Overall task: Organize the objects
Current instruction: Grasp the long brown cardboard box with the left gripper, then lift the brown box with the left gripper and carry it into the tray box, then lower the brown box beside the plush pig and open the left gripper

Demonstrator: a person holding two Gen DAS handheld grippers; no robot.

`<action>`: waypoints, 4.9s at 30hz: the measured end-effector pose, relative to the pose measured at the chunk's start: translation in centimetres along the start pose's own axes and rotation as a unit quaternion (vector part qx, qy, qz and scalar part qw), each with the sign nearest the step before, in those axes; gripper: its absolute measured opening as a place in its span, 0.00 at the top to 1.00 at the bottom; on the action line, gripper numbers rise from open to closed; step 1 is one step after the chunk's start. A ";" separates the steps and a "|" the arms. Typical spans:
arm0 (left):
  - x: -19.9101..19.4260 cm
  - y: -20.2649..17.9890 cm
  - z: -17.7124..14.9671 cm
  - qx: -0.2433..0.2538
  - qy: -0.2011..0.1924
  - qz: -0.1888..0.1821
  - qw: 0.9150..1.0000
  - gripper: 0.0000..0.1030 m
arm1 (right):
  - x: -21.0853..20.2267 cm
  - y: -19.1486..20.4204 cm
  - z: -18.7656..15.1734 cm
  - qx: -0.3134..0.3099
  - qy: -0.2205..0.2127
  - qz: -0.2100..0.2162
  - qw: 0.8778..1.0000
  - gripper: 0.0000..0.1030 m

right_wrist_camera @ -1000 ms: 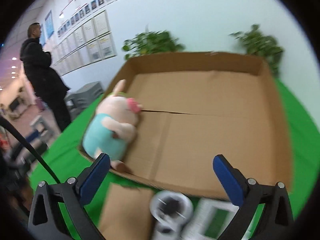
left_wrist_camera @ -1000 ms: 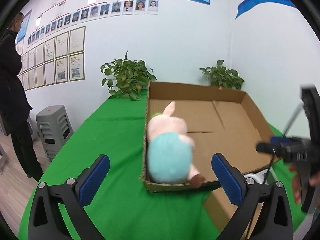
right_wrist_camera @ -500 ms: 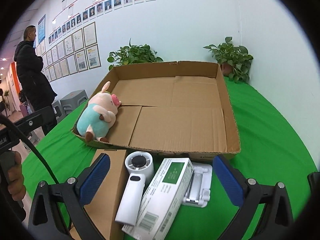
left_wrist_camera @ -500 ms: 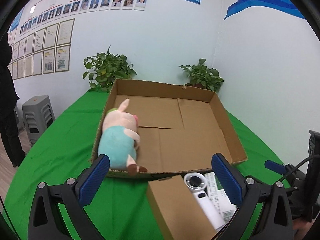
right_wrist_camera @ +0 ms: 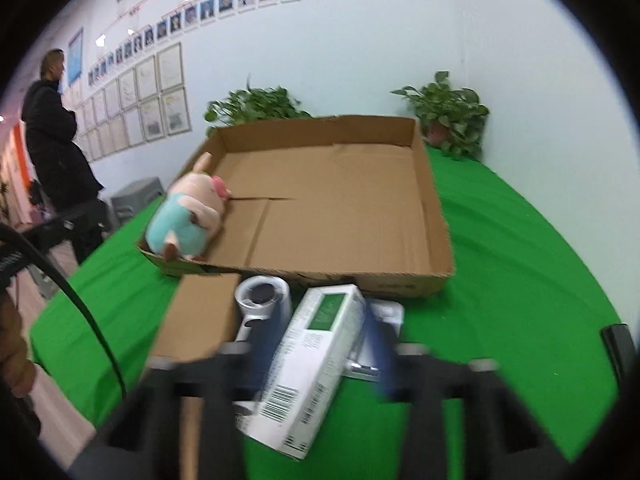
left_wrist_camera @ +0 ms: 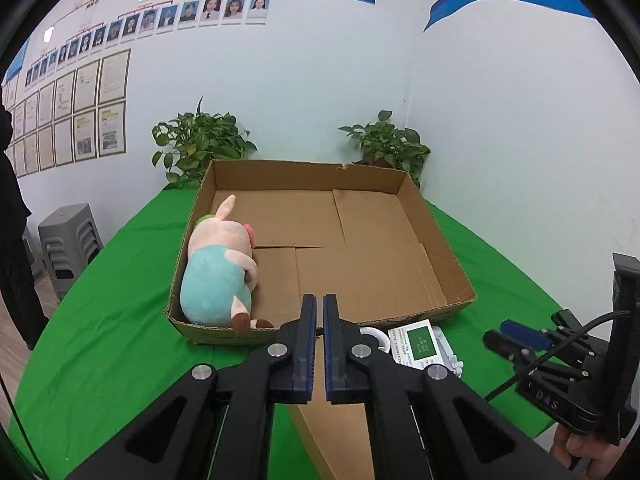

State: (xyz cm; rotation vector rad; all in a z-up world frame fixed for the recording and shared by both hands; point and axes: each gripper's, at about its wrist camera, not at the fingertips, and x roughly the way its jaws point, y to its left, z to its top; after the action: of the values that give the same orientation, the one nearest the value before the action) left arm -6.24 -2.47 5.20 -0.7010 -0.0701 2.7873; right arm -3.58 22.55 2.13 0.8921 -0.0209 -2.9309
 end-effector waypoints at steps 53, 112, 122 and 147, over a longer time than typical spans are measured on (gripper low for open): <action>6.1 4.4 -14.6 -0.177 0.288 -0.226 0.914 0.09 | -1.3 10.9 -13.1 -0.101 0.077 0.179 0.976 0.04; 12.6 9.5 14.7 -0.064 0.165 -0.208 0.962 0.33 | 10.5 12.3 10.0 -0.050 -0.059 0.105 0.991 0.15; 20.3 12.1 10.1 -0.095 0.231 -0.204 0.946 0.33 | 15.8 11.6 8.9 -0.042 0.043 0.110 0.992 0.14; 23.0 15.0 6.7 -0.096 0.234 -0.179 0.951 0.70 | 14.2 10.2 6.9 -0.041 0.172 0.146 0.973 0.11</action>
State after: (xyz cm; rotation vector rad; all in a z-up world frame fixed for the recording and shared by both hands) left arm -32.49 -10.67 -1.09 -1.2418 -0.3407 2.2260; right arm -18.50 11.20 0.32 1.2515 -0.0081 -2.4586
